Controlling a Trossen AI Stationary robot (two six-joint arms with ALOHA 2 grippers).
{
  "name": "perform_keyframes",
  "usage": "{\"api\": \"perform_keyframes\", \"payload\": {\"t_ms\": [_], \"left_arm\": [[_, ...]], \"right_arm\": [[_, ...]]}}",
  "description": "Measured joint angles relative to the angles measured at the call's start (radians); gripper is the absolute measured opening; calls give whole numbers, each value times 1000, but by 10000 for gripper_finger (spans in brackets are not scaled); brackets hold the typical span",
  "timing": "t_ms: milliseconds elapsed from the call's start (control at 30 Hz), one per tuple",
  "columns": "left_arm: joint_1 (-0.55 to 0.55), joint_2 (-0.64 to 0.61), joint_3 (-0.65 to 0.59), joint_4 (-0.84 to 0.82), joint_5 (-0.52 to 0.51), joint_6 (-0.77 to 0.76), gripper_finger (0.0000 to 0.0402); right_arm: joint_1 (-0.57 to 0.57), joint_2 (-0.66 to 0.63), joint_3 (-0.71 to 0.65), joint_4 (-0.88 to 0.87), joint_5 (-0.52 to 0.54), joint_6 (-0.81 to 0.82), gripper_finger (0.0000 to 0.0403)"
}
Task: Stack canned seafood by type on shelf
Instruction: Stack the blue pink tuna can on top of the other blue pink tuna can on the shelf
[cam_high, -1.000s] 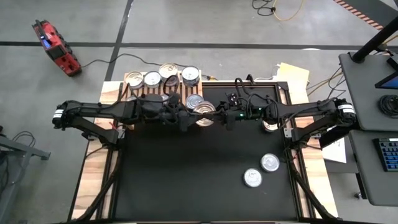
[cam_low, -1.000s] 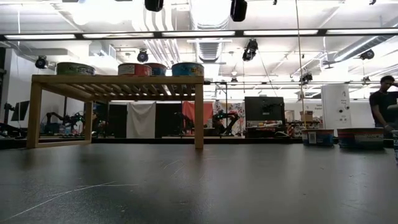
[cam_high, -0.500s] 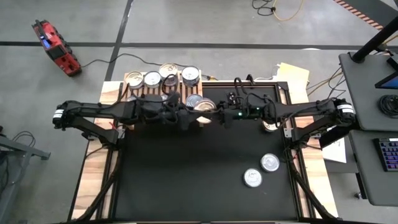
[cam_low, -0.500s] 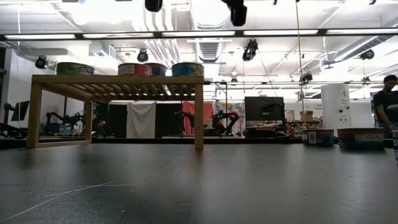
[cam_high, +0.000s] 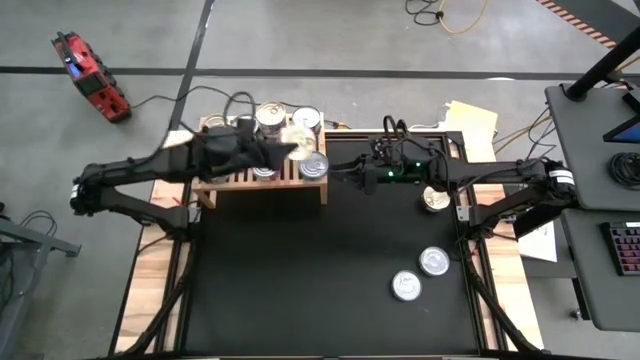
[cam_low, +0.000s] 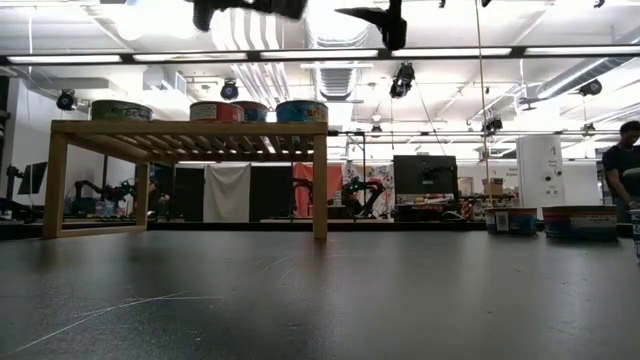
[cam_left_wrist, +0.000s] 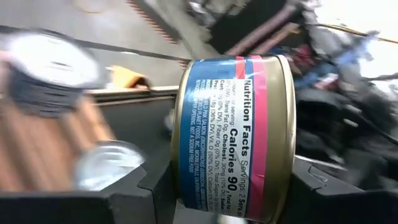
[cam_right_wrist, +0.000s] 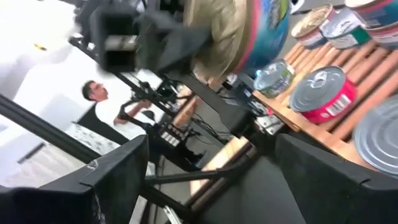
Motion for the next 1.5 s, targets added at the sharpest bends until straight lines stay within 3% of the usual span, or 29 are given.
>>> {"api": "perform_keyframes", "payload": {"t_ms": [267, 467, 667, 767, 933, 1500], "left_arm": [[325, -138, -2, -214, 73, -1, 167], [625, -170, -5, -290, 301, 57, 167], [934, -165, -9, -386, 609, 105, 167], [1037, -153, -14, -451, 661, 117, 167], [1107, -140, -14, -555, 659, 63, 167], [1122, -109, -10, -605, 615, 71, 167]], "right_arm": [[-5, -6, 0, -39, -5, -28, 330], [-20, -6, 0, -37, -32, -39, 338], [-54, -6, 0, -37, -98, -39, 334], [-65, -6, 0, -37, -108, -39, 335], [-72, -6, 0, -37, -109, -39, 338], [-72, -6, 0, -37, -109, -39, 331]]}}
